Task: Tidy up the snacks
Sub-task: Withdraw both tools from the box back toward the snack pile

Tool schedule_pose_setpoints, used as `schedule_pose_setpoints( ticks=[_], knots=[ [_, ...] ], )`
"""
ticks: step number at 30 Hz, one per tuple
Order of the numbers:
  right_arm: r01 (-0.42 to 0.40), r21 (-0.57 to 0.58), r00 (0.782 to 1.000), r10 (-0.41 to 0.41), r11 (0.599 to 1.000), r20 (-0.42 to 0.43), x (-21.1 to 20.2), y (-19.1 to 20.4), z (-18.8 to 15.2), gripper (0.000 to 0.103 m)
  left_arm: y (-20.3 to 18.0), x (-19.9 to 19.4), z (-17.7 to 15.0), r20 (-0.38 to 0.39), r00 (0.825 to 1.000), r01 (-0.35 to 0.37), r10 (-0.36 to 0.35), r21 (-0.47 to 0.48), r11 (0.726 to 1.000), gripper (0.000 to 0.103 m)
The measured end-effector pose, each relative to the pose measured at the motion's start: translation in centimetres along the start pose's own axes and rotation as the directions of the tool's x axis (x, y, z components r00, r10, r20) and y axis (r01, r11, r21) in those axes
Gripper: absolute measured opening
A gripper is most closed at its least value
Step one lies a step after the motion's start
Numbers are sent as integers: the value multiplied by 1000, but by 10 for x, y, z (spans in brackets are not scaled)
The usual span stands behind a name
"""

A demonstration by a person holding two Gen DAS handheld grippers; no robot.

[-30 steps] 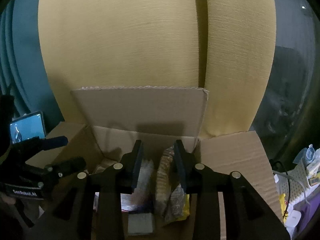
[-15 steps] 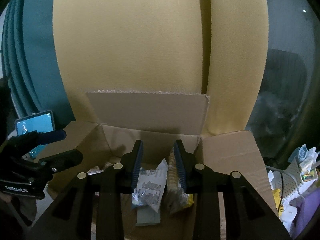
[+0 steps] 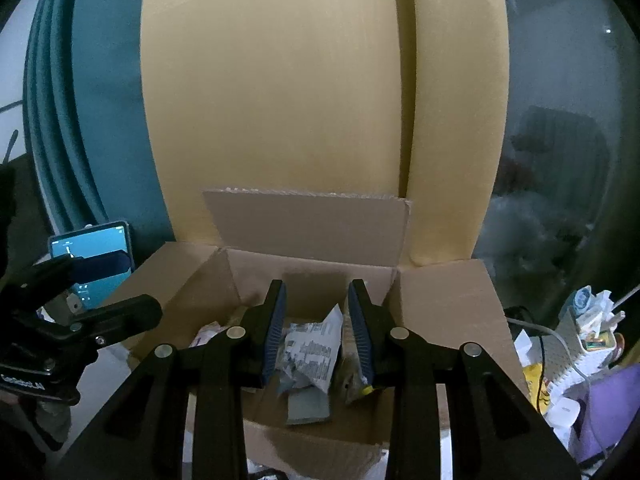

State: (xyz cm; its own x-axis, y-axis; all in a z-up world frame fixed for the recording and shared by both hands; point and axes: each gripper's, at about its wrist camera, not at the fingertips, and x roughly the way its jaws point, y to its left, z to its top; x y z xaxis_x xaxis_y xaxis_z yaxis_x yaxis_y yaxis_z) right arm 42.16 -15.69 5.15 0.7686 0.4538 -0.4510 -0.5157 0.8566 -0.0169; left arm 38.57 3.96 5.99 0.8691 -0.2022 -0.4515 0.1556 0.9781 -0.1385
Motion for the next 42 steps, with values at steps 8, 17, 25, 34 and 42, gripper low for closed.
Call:
schedule_pose_setpoints(
  ticks=[8,17,25,34,42],
  knots=[
    [1,-5,1000,-1,1000,22,-31,8,-6,34,-10,-31,-8,27,1000,4,-4,6,1000,88],
    [6,-10,999,-6,1000,34,-66,14,-20,34,-25,-66,-25,48,999,17,-17,15,1000,88],
    [11,-10,999,-10,1000,35,-96,20,-40,35,-42,-90,-45,47,998,37,-37,13,999,88],
    [19,-15,999,-18,1000,34,-131,27,-64,41,-59,-116,-71,43,997,65,-65,5,998,88],
    [17,-3,1000,-17,1000,27,-156,30,-89,42,-68,-134,-97,26,997,71,-71,0,997,88]
  ],
)
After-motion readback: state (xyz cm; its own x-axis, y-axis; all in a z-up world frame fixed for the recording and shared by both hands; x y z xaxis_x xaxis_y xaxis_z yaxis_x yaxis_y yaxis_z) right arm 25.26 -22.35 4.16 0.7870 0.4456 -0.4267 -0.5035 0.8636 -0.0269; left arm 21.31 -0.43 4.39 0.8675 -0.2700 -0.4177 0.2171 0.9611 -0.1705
